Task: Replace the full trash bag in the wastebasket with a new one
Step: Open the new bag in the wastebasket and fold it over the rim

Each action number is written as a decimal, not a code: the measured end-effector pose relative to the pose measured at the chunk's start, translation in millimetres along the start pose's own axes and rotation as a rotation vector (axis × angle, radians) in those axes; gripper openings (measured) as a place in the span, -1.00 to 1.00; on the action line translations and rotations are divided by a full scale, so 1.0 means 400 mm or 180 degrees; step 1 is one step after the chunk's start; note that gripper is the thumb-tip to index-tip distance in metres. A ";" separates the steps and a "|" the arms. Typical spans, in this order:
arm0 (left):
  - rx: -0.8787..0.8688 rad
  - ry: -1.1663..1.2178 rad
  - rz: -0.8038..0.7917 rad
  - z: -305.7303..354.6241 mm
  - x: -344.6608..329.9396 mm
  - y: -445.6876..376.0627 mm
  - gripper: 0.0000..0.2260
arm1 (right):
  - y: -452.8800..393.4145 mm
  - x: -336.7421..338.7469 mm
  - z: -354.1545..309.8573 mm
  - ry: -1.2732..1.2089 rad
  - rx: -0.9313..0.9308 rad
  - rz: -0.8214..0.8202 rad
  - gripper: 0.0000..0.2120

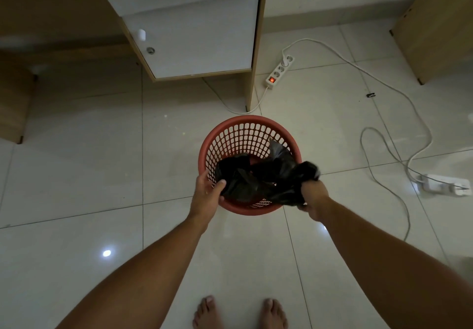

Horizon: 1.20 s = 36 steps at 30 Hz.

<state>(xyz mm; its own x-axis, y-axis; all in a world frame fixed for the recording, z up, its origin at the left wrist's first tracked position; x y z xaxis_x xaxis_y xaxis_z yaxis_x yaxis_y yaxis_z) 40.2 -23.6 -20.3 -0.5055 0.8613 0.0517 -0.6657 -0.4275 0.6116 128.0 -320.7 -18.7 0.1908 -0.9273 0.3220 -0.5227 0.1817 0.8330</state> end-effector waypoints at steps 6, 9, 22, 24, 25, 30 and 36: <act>-0.0885 -0.1037 0.0891 0.085 0.008 -0.001 -0.63 | 0.056 -0.099 0.041 0.0157 0.0170 -0.1417 -0.67; -0.1344 -0.1891 0.0329 0.112 -0.040 -0.016 -0.22 | 0.100 -0.106 0.045 0.0229 0.0292 -0.2160 -0.67; 0.0198 0.0200 0.0926 -0.038 0.021 -0.006 -0.72 | 0.019 -0.029 -0.018 -0.1817 0.0266 -0.0556 -0.45; 0.0069 0.0522 0.1258 -0.029 0.054 0.021 -0.74 | 0.017 -0.011 -0.006 -0.1456 0.0066 0.0114 -0.49; -0.0050 0.0557 0.1390 -0.021 0.066 0.036 -0.77 | 0.029 0.002 -0.006 -0.1339 0.0080 0.0520 -0.52; -0.1626 -0.0079 0.1009 0.077 0.033 0.126 -0.80 | 0.178 -0.104 -0.111 -0.0188 0.1567 0.0353 -0.43; -0.2398 -0.0890 -0.0899 0.052 -0.130 0.211 -0.74 | 0.158 -0.313 -0.101 0.0647 0.1322 -0.0796 -0.63</act>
<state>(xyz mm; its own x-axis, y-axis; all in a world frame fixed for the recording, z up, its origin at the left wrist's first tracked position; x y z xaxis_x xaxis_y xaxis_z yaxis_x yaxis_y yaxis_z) 21.7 -98.8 45.2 -0.1773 0.9569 0.2300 -0.9841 -0.1697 -0.0526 104.5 -179.8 11.6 0.4879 -0.8359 0.2514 -0.7180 -0.2205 0.6602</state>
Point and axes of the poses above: each hand's wrist, its own y-axis away from the middle knuckle, its own x-axis out of the back of the hand, z = x × y, the point moved 9 cm from there along -y, towards the middle knuckle, and after that the axes turned 12 degrees about y, right-handed, at the moved point
